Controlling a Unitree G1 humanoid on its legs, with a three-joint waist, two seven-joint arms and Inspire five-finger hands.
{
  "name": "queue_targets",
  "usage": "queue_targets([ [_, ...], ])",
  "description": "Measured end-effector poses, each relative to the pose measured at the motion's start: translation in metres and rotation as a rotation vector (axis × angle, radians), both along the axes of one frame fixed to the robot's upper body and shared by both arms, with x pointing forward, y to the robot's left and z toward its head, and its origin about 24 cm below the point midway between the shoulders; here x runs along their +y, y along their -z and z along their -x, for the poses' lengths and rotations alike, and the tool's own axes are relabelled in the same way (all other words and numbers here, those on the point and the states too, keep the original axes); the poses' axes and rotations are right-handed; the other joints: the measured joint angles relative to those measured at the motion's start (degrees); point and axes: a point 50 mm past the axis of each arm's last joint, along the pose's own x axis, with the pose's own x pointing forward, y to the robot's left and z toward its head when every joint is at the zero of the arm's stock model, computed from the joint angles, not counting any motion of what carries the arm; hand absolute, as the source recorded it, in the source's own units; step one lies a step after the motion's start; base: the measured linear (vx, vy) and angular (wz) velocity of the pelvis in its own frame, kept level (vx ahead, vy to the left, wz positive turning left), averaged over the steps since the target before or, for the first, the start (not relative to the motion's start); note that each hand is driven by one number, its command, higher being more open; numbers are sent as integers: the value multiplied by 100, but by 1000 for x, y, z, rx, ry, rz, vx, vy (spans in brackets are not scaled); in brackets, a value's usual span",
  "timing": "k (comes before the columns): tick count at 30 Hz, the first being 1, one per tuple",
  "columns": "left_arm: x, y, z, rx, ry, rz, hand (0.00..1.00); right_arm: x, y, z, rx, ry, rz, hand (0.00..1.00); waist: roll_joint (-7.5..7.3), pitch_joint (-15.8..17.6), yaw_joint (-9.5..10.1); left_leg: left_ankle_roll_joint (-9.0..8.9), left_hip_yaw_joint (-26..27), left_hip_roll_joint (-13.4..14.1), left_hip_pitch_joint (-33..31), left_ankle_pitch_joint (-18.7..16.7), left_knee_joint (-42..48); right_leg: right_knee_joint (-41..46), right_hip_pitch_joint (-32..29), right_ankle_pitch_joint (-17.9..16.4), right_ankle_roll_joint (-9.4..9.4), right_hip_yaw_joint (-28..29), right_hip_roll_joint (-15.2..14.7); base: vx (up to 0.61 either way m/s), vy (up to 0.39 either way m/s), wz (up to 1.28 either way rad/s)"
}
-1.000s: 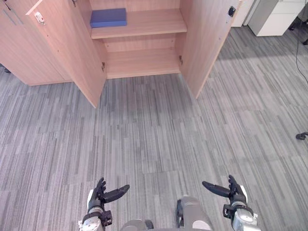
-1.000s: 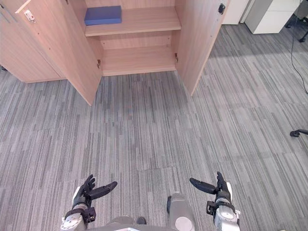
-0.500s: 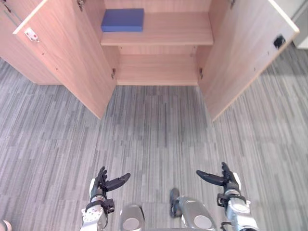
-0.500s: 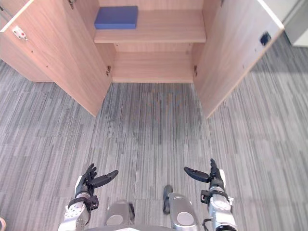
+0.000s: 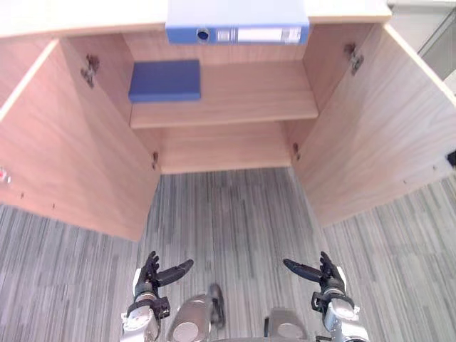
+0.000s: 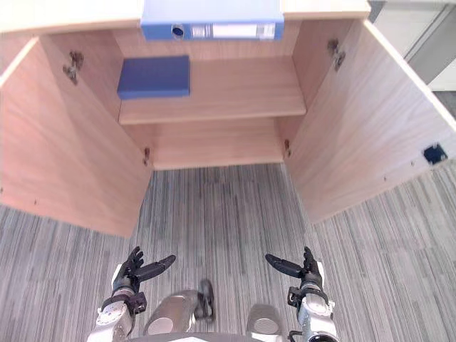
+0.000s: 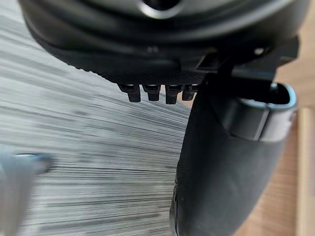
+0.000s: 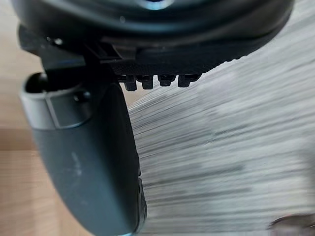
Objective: Walk over to the cabinet, pick up the folder, carry it to the office cabinet, place the folder inside the office cabinet, then close the office cabinet door
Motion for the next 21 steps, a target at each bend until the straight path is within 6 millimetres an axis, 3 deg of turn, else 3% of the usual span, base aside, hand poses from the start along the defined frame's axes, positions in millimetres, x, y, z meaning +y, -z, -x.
queue_targets([
  [1, 2, 0, -1, 1, 5, -6, 100, 1, 0, -1, -2, -10, 1, 100, 34, 20, -14, -1, 0, 46, 209, 1, -137, -218, -150, -99, -125, -165, 41, 475, -32, -1],
  [2, 2, 0, -3, 1, 13, -8, 100, 2, 0, -1, -2, -17, -1, 100, 76, 43, -43, -2, 9, 170, 475, 1, -267, -963, -423, -241, -251, -432, 172, 481, -88, 10],
  [4, 3, -2, -6, -5, 15, -13, 100, 2, 0, -1, -1, -19, -1, 100, 70, 38, -139, -69, -29, 297, 690, -28, -281, -2415, -751, -78, -206, -508, 400, 437, -133, 33],
  [5, 4, -2, -5, -2, 17, -16, 100, 1, 1, 3, 9, -15, 1, 100, 32, 5, -176, -292, -58, 320, 820, -96, -291, -3370, -755, 391, -210, -436, 524, 531, -180, 53],
  [6, 4, 0, -1, 9, 20, -16, 100, -3, 7, 17, 47, -4, 9, 100, -70, -62, -196, -687, -144, 270, 1048, -335, -253, -3917, -764, 1634, -622, -262, 577, 772, -255, 32],
  [7, -5, 6, 1, 31, 14, 16, 100, -12, 8, 20, 77, 2, 28, 100, 153, -173, -149, -891, -231, 535, 1011, -381, 71, -3422, -850, 1207, -689, -377, 676, 682, -220, 18],
  [8, -6, 6, 1, 31, 17, 17, 100, -13, 8, 21, 77, 6, 28, 100, 150, -185, -155, -939, -241, 545, 948, -353, 206, -3413, -821, 1094, -682, -378, 671, 656, -248, 3],
  [9, -10, 7, 1, 31, 27, 22, 100, -14, 7, 20, 70, 11, 32, 100, 180, -173, -182, -1055, -247, 683, 695, -223, 957, -3401, -669, 895, -732, -432, 693, 502, -224, 22],
  [10, -15, 7, 0, 26, 30, 34, 100, -13, 8, 23, 75, 13, 29, 100, 193, -171, -177, -1164, -245, 988, 194, -123, 2289, -3650, -240, 796, -796, -507, 771, 474, -214, 19],
  [12, -19, 5, 0, 12, 31, 45, 100, -10, 8, 27, 70, 18, 21, 100, 196, -169, -91, -1152, -141, 1270, -163, -278, 3147, -4049, 321, 777, -827, -553, 894, 401, -145, 7],
  [13, -22, 4, -1, -1, 37, 55, 100, -9, 4, 27, 41, 23, 22, 100, 188, -179, -29, -1063, -27, 1356, -388, -341, 3261, -4277, 640, 769, -840, -562, 907, 287, -77, -5],
  [15, -26, 1, -4, -20, 40, 65, 100, -10, -1, 21, 6, 25, 28, 100, 192, -196, 17, -972, 101, 1342, -617, -391, 2785, -4496, 875, 771, -838, -494, 889, 247, -13, -18],
  [17, -27, -1, -8, -36, 51, 62, 100, -12, -4, 13, -22, 41, 24, 100, 229, -218, 44, -988, -54, 1156, -781, -276, 1323, -4639, 1035, 776, -767, -345, 862, 315, 62, -36],
  [18, -27, -1, -7, -35, 53, 64, 100, -13, -4, 14, -22, 47, 26, 100, 277, -247, 61, -1011, -184, 1072, -779, 47, 736, -4689, 1071, 768, -704, -304, 868, 257, 131, -37],
  [19, -30, 0, -6, -31, 59, 70, 100, -18, -3, 18, -10, 62, 33, 100, 407, -318, 54, -981, -319, 1036, -782, 876, 124, -4707, 1098, 714, -591, -234, 944, 202, 142, -31],
  [21, -28, 0, -5, -27, 62, 62, 100, -17, 2, 26, 27, 71, 26, 100, 326, -396, 50, -955, -304, 861, -589, 901, -116, -4783, 1188, 694, -449, -138, 816, 198, 159, -9],
])
